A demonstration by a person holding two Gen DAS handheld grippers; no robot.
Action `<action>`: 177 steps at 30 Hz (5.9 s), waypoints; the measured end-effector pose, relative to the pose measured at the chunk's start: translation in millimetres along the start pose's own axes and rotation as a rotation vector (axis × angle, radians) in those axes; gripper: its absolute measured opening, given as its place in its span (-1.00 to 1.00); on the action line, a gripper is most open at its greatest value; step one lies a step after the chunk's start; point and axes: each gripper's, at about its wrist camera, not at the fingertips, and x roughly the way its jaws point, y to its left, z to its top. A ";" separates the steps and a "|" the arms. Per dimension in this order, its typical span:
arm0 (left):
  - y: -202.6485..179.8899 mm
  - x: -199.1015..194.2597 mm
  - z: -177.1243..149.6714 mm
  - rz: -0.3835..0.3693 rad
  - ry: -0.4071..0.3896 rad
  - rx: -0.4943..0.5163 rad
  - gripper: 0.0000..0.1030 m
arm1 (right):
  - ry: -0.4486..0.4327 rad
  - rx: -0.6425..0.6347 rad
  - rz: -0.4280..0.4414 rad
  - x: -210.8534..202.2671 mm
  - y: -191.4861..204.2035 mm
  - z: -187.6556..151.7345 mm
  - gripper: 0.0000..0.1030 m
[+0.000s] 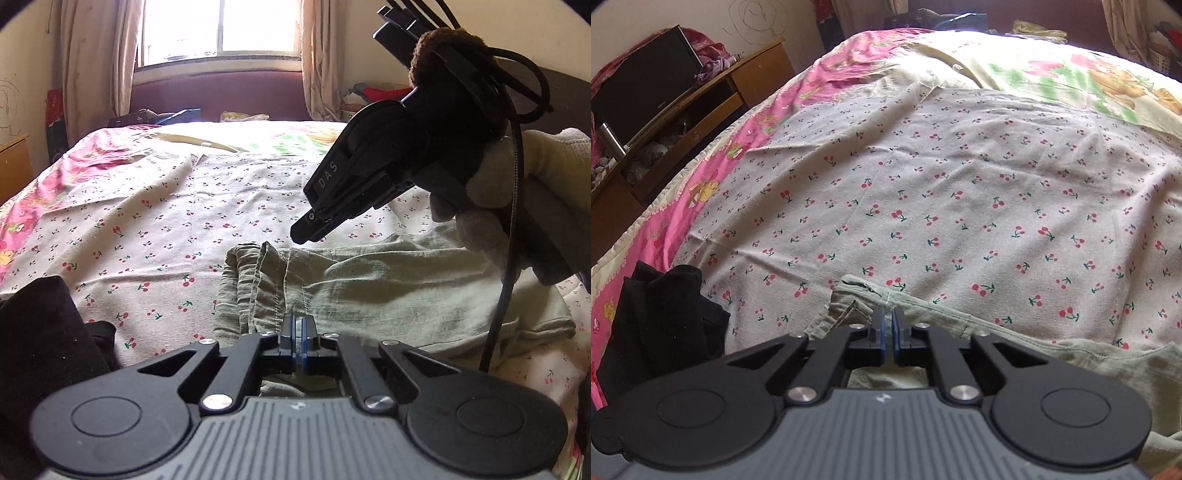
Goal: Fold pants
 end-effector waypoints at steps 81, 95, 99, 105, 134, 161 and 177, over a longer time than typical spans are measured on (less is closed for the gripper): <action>34.8 -19.9 -21.1 0.096 0.053 -0.019 -0.52 | -0.234 -0.219 0.116 4.1 11.7 -8.6 -0.53; -69.2 14.9 17.2 -0.145 -0.027 0.143 -0.50 | -0.334 0.233 -0.185 -124.7 -138.3 -130.8 -0.40; -109.0 45.7 27.8 -0.227 -0.008 0.208 -0.39 | -0.294 0.113 -0.199 -133.9 -181.5 -116.9 -0.40; -119.9 83.6 27.1 -0.243 0.034 0.154 -0.39 | -0.128 -0.090 -0.038 -127.7 -217.2 -94.2 -0.41; -121.9 102.9 8.4 -0.252 0.042 0.198 -0.22 | 0.246 -0.497 -0.237 -71.4 -232.4 -78.1 -0.34; -122.4 117.3 26.7 -0.101 0.045 0.180 0.08 | -0.246 0.776 0.278 -86.8 -252.1 -196.0 -0.69; -99.5 84.8 17.7 -0.047 0.024 0.116 0.13 | -0.250 0.875 0.295 -79.7 -248.4 -206.5 -0.86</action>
